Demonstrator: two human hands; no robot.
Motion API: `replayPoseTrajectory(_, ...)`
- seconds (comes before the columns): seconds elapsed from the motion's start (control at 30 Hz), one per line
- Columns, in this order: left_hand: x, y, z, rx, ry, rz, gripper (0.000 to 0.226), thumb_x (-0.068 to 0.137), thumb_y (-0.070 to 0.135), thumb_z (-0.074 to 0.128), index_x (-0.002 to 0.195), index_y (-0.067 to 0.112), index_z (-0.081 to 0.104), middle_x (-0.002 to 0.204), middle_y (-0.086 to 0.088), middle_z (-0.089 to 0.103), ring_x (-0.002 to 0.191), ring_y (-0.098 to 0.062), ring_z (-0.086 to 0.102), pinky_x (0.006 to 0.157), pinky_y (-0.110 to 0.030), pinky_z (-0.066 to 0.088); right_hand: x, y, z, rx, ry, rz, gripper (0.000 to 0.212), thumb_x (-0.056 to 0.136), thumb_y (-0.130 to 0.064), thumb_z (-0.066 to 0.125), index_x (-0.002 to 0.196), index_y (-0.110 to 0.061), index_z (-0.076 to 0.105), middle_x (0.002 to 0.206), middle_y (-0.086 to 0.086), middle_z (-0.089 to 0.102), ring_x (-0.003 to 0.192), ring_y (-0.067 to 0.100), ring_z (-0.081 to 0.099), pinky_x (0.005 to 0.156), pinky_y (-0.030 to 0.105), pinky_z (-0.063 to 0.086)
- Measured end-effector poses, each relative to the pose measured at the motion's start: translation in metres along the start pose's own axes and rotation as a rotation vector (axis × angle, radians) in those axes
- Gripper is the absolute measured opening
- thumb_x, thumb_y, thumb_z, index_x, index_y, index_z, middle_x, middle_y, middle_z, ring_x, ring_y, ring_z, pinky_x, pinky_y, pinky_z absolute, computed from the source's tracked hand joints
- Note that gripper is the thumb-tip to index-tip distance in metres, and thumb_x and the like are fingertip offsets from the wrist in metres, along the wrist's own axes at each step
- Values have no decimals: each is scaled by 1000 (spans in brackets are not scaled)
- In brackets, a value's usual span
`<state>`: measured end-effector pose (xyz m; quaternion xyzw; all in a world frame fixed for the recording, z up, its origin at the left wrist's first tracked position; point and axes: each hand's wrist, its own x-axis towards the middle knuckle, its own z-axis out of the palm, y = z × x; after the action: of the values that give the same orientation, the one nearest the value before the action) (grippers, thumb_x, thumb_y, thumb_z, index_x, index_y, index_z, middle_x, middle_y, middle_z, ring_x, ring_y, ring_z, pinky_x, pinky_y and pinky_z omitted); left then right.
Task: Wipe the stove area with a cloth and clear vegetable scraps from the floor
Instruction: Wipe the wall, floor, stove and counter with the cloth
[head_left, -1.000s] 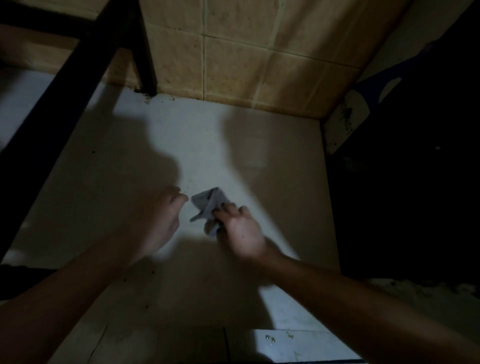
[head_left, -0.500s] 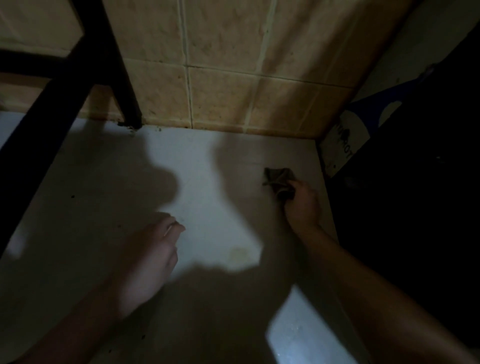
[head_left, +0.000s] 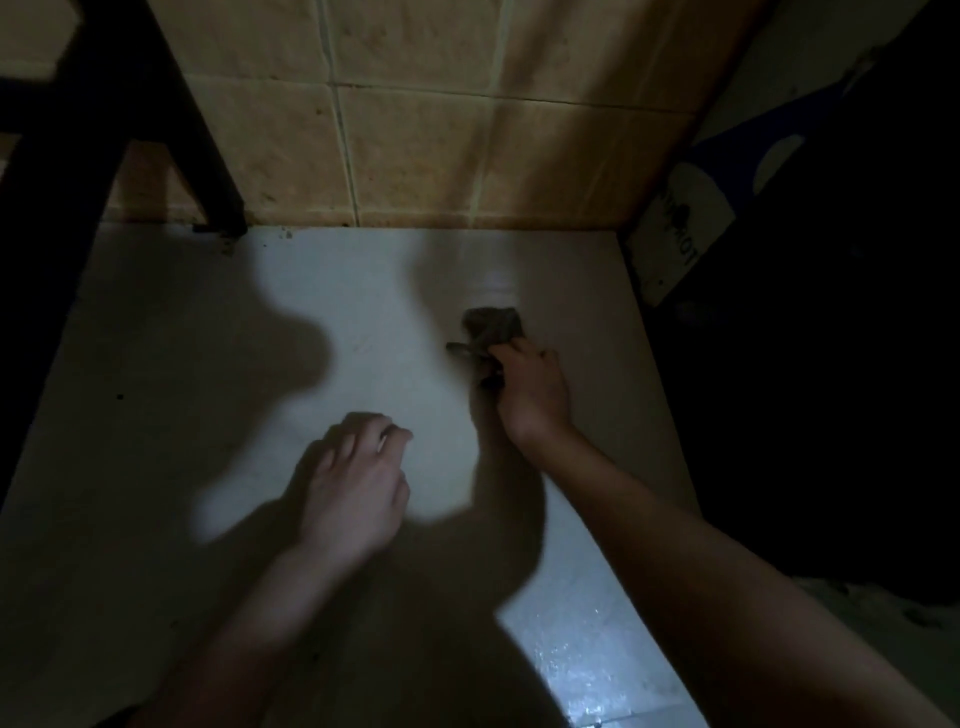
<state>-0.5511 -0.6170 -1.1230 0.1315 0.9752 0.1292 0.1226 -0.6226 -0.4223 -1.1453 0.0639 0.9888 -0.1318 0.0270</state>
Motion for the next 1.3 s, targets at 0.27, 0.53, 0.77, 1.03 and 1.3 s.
replayPoseTrajectory(0.27,17,4,-6,42,73,13,43,92,24,48,135,25,43,137,1,41,125,-20,42,102,-36,36,-32,12,-16,62,-147,-163,39,86,-6,48,120,-22,58,128,3,53,107,31,44,84,40,48)
replayPoseTrajectory(0.53,4,-3,-26,148,52,-18,44,91,24,46,135,25,39,143,0,35,130,-20,39,103,-36,32,-38,6,-17,185,-140,-134,37,87,-6,48,117,-21,62,125,4,58,110,32,52,92,38,45)
replayPoseTrajectory(0.77,-57,-27,-22,165,-22,-13,35,76,13,57,111,14,58,119,-9,52,108,-31,53,90,-39,45,-71,0,-7,133,-166,-327,41,86,-6,48,121,-26,58,129,1,54,105,30,51,91,34,44)
replayPoseTrajectory(1.03,-128,-30,-22,213,-128,-246,48,94,23,44,140,18,35,144,-8,37,128,-25,41,101,-35,31,-120,-16,-8,56,-389,-496,48,90,-3,43,130,-28,53,134,3,49,115,32,43,94,38,41)
replayPoseTrajectory(1.3,-258,15,-11,-7,-172,-496,47,99,18,36,145,22,29,149,1,31,130,-17,41,102,-29,32,-165,-34,-17,170,-536,-588,35,90,-8,48,121,-17,61,122,10,59,112,29,53,93,31,42)
